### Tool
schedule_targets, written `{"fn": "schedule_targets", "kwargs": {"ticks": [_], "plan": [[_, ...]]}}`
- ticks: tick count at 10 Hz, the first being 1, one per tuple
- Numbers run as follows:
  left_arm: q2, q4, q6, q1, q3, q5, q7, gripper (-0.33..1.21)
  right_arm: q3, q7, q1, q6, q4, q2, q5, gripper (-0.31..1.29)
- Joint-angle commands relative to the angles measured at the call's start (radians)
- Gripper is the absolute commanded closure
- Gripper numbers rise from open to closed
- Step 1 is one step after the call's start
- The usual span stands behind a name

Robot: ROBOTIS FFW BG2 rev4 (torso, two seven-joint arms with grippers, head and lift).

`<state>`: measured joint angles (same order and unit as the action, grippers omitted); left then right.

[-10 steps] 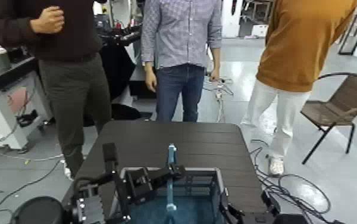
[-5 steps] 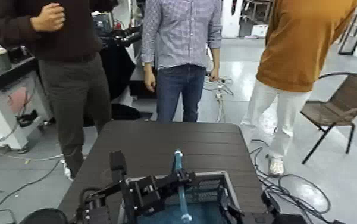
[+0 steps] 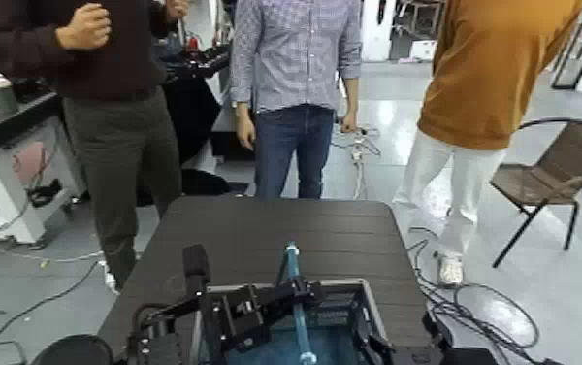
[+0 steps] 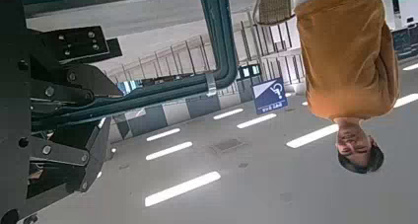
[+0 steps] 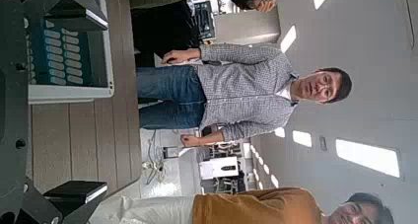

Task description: Grasp the handle of the crate.

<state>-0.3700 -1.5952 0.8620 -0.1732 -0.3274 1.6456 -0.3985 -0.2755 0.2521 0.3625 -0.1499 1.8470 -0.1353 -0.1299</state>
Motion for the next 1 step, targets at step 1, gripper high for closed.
{"fn": "schedule_targets", "kwargs": {"ticks": [1], "plan": [[-0.004, 0.004, 0.005, -0.009, -0.008, 0.002, -0.003, 1.19, 0.009, -0.017, -0.002, 0.013, 0.001, 0.003, 0.013, 0.16]]}}
